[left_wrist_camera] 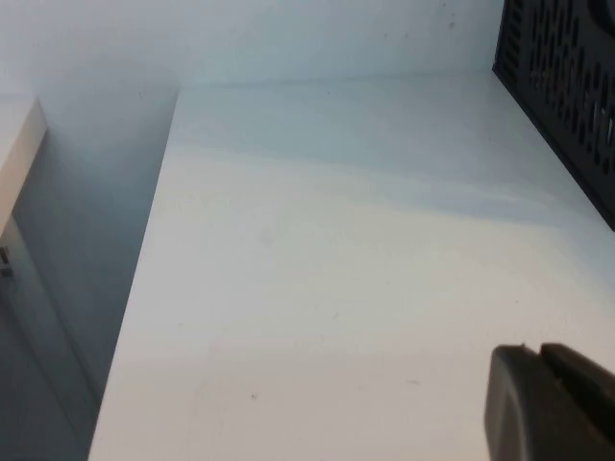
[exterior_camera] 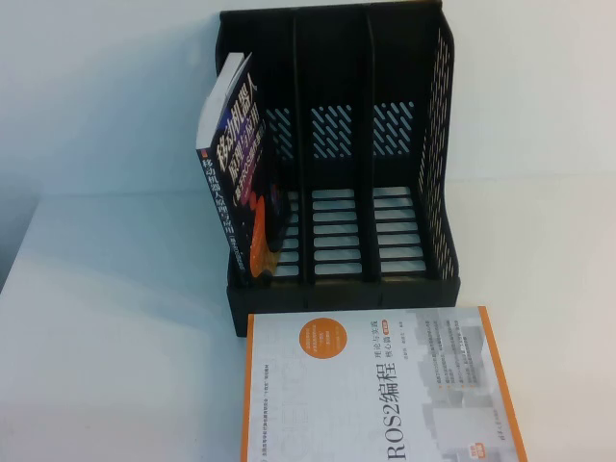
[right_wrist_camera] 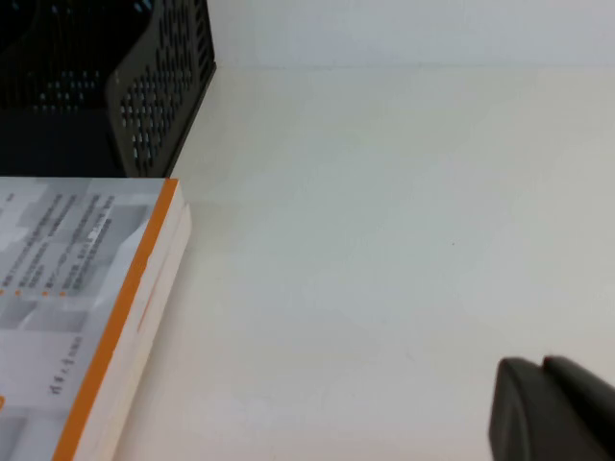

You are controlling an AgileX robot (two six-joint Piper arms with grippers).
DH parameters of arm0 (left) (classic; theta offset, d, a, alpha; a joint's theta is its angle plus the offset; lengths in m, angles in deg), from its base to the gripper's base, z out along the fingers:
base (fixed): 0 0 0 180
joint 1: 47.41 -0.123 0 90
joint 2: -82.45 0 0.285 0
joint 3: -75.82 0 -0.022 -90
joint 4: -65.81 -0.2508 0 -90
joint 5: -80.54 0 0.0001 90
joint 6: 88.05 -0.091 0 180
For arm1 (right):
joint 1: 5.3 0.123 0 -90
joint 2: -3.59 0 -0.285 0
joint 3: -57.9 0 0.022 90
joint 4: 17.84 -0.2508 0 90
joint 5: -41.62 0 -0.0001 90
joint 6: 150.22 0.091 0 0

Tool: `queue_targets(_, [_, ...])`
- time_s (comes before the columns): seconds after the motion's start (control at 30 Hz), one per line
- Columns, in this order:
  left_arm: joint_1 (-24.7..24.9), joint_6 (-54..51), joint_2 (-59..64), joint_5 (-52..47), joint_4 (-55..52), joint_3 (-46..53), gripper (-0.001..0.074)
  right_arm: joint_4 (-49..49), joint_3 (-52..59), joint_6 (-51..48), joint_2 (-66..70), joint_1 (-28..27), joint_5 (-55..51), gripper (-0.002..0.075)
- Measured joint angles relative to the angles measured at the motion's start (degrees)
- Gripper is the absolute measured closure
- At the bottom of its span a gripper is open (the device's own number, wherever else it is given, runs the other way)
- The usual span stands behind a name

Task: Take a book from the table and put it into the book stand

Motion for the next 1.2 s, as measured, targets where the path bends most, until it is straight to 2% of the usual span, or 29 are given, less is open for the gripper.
queue_targets(0.2, [0.0, 0.0, 0.0, 1.1, 0.5, 0.0, 0.0738, 0.0, 0.0, 0.0, 0.0, 0.0, 0.2, 0.0727])
queue_targets(0.33, [0.0, 0.0, 0.0, 8.8, 2.1, 0.0, 0.0738, 0.0, 0.1, 0.0, 0.0, 0.0, 3.7, 0.0727])
queue_targets(0.77, [0.0, 0.0, 0.0, 43.4, 2.7, 0.0, 0.0738, 0.0, 0.1, 0.4, 0.0, 0.0, 30.2, 0.0727])
queue_targets(1.07, [0.0, 0.3, 0.0, 57.7, 3.1, 0.0, 0.0738, -2.0, 0.1, 3.2, 0.0, 0.0, 47.0, 0.0727])
queue_targets(1.2, [0.0, 0.4, 0.0, 61.1, 3.1, 0.0, 0.0738, -2.0, 0.1, 3.2, 0.0, 0.0, 52.8, 0.0727])
